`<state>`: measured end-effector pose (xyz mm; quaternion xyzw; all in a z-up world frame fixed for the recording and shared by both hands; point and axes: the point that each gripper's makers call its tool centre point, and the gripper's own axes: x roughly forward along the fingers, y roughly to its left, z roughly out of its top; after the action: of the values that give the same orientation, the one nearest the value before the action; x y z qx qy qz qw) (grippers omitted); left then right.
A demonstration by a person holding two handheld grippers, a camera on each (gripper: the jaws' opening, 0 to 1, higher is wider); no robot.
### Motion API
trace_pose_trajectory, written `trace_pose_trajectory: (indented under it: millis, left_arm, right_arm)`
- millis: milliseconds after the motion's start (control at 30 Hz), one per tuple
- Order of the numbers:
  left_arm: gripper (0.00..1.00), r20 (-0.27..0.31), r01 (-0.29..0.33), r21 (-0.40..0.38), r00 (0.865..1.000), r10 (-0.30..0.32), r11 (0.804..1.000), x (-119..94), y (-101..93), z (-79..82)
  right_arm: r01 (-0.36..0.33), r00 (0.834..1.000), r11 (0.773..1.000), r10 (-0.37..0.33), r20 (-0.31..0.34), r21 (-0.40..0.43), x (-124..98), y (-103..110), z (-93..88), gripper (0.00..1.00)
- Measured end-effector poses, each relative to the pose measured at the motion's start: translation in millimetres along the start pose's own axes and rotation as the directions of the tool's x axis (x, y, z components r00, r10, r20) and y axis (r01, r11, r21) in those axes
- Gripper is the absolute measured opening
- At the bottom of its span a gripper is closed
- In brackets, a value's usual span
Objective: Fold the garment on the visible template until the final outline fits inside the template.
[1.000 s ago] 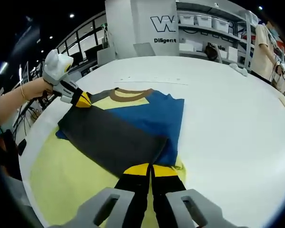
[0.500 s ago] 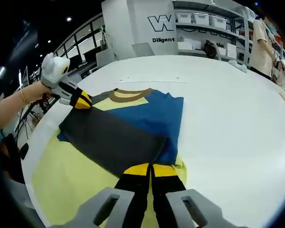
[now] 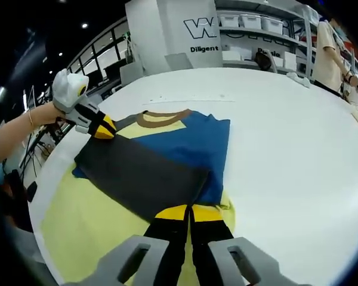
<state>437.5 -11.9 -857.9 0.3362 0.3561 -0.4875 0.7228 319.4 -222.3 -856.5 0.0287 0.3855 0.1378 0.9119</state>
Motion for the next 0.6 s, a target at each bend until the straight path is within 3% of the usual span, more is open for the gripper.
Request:
trace_pose_trajectory:
  millis: [133, 467, 600]
  left_arm:
    - [0.02, -0.012, 0.021, 0.000, 1.000, -0.021, 1.000, -0.4, -7.4, 0.5]
    - [0.01, -0.005, 0.022, -0.071, 1.000, -0.022, 0.997, -0.2, 1.4, 1.4]
    - [0.01, 0.005, 0.004, -0.023, 1.000, -0.004, 1.000, -7.2, 1.7, 9.7]
  right_arm:
    - [-0.001, 1.000, 1.000, 0.001, -0.001, -0.001, 0.3, -0.4, -0.3, 0.00]
    - [0.001, 1.000, 1.000, -0.001, 0.008, -0.004, -1.7, -0.7, 3.2, 0.00]
    - [0.001, 1.000, 1.000, -0.001, 0.016, -0.005, -6.4, 0.9, 8.1, 0.00]
